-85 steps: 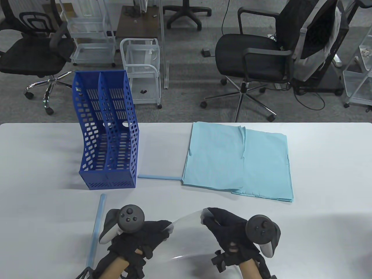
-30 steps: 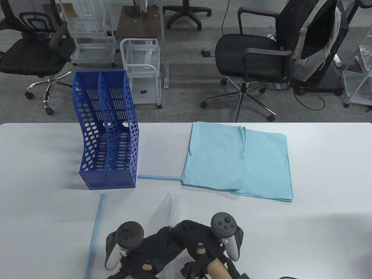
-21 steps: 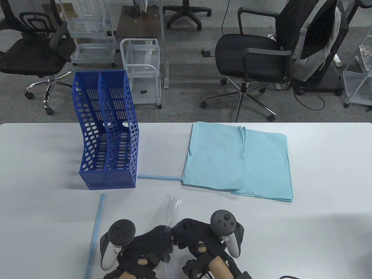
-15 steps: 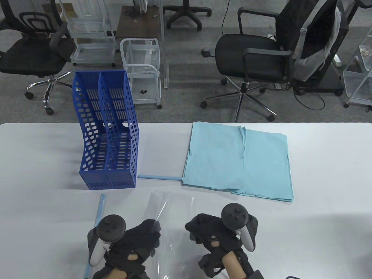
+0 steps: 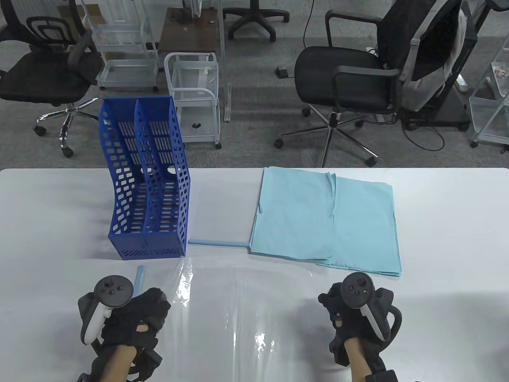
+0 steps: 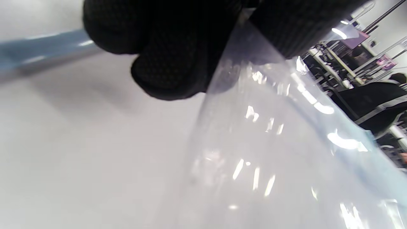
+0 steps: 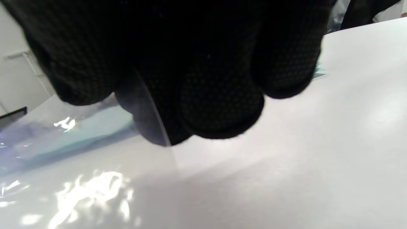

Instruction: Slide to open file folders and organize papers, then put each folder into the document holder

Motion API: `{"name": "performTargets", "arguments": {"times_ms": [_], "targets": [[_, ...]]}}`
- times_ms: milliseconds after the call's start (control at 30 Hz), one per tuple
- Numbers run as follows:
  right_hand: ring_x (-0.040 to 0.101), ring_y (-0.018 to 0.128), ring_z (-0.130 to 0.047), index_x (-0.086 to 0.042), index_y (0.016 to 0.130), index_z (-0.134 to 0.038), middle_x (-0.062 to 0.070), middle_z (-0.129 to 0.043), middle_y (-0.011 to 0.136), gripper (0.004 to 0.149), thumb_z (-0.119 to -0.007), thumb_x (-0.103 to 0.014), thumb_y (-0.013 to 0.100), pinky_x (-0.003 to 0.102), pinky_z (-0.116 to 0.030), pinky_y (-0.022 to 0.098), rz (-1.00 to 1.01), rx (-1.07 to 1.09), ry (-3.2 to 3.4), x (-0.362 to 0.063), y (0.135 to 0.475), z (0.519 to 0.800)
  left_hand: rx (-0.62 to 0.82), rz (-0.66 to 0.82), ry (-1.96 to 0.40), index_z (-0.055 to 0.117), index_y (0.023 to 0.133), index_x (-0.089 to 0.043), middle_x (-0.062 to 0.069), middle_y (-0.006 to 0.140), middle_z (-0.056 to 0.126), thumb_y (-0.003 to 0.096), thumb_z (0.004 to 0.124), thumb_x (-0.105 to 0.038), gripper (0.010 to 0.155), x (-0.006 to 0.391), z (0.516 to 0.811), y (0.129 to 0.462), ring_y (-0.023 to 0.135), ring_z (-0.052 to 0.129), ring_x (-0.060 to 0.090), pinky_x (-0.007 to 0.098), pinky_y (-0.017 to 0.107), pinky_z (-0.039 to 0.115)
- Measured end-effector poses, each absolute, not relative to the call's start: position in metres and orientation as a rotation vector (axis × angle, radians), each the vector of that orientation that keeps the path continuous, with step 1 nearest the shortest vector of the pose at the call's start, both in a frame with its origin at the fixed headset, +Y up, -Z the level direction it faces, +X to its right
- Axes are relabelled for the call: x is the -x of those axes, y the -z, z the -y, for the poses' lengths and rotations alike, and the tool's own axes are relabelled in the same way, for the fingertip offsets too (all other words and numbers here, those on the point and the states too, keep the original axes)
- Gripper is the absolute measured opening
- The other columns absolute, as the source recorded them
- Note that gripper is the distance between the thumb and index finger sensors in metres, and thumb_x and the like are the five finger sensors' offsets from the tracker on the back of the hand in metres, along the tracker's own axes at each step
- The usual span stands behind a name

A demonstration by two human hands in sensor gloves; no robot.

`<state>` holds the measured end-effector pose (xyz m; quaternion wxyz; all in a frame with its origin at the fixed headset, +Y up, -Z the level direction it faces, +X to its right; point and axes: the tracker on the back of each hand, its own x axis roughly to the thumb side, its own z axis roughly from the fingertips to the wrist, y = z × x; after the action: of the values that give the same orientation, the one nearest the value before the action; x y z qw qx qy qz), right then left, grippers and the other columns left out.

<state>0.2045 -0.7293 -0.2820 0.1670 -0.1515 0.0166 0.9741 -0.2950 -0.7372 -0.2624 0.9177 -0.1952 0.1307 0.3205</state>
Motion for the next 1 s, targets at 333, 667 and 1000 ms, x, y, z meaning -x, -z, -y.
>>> {"name": "performTargets", "arguments": {"times_ms": [333,667,1000], "targets": [[0.018,0.033,-0.106,-0.021,0.061,-0.095,-0.004,-0.108,0.044,0.044,-0.091,-0.051,0.029,0.042,-0.089,0.042,-0.059,0.561,-2.893,-0.204,0.286,0.739,0.404,-0.272,-0.556,0.086,0.089,-0.021,-0.002,0.063,0.102,0.0452,0.089,-0.043,0.049,0.281,0.752,0.268,0.038,0.109,0.017,0.041,0.038,0.090],[0.017,0.033,-0.105,-0.022,0.062,-0.095,-0.005,-0.108,0.045,0.044,-0.091,-0.052,0.030,0.042,-0.089,0.042,-0.100,0.592,-2.957,-0.196,0.290,0.747,0.426,-0.273,-0.529,0.081,0.094,-0.021,-0.001,0.069,0.100,0.0448,0.089,-0.046,0.056,0.276,0.756,0.269,0.044,0.109,0.018,0.042,0.041,0.090],[0.017,0.034,-0.105,-0.022,0.062,-0.095,-0.005,-0.107,0.046,0.046,-0.091,-0.055,0.030,0.042,-0.089,0.042,-0.105,0.615,-2.981,-0.195,0.292,0.752,0.461,-0.288,-0.520,0.074,0.100,-0.023,0.000,0.078,0.096,0.0456,0.087,-0.048,0.062,0.277,0.755,0.268,0.054,0.107,0.021,0.044,0.048,0.088]]}}
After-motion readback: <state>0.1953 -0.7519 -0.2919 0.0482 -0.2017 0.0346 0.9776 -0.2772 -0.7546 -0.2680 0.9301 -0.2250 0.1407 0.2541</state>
